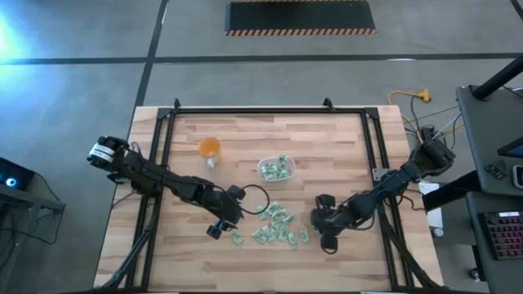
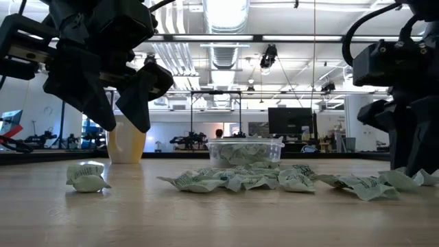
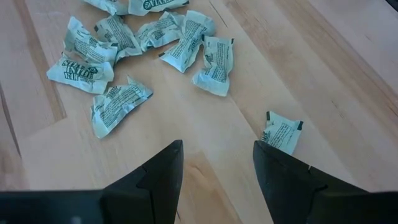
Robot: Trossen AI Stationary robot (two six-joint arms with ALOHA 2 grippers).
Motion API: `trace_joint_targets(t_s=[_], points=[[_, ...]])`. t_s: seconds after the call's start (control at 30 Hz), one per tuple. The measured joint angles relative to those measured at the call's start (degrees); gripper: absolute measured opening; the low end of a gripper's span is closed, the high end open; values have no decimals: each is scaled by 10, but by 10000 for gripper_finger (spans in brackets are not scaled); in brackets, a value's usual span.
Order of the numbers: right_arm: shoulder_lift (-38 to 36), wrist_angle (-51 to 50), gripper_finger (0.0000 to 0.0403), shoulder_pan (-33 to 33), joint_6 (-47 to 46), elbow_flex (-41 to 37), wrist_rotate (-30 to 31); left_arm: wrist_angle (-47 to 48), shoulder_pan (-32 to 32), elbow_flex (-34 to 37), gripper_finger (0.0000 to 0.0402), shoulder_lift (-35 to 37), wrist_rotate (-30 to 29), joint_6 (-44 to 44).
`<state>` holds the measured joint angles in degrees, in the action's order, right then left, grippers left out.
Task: Pick and place Stevia / Truvia into bins
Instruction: Put the stevia packet into the transparent bin
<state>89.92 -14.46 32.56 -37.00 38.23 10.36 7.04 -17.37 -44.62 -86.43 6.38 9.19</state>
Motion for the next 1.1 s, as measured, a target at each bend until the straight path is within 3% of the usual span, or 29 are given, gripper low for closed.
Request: trace_joint_targets(t_s=[0.2,0.37,0.6,0.7,0.77,0.93,1.1], points=[[-3,-1,23,1,56,24,-5,0,0,0,178,0,0,0],[-3,-2,10,-1,111,43,9,0,0,0,178,0,0,0],[-4,2,9,-30,248,66,187,0,0,0,178,0,-6,1],[-4,3,9,-70,287,70,261,0,0,0,178,0,-8,1],[-4,9,9,-107,306,72,279,0,0,0,178,0,-9,1],[-4,69,9,-215,359,72,263,0,0,0,178,0,-9,1],[-4,124,9,-318,391,72,128,0,0,0,178,0,-9,1]])
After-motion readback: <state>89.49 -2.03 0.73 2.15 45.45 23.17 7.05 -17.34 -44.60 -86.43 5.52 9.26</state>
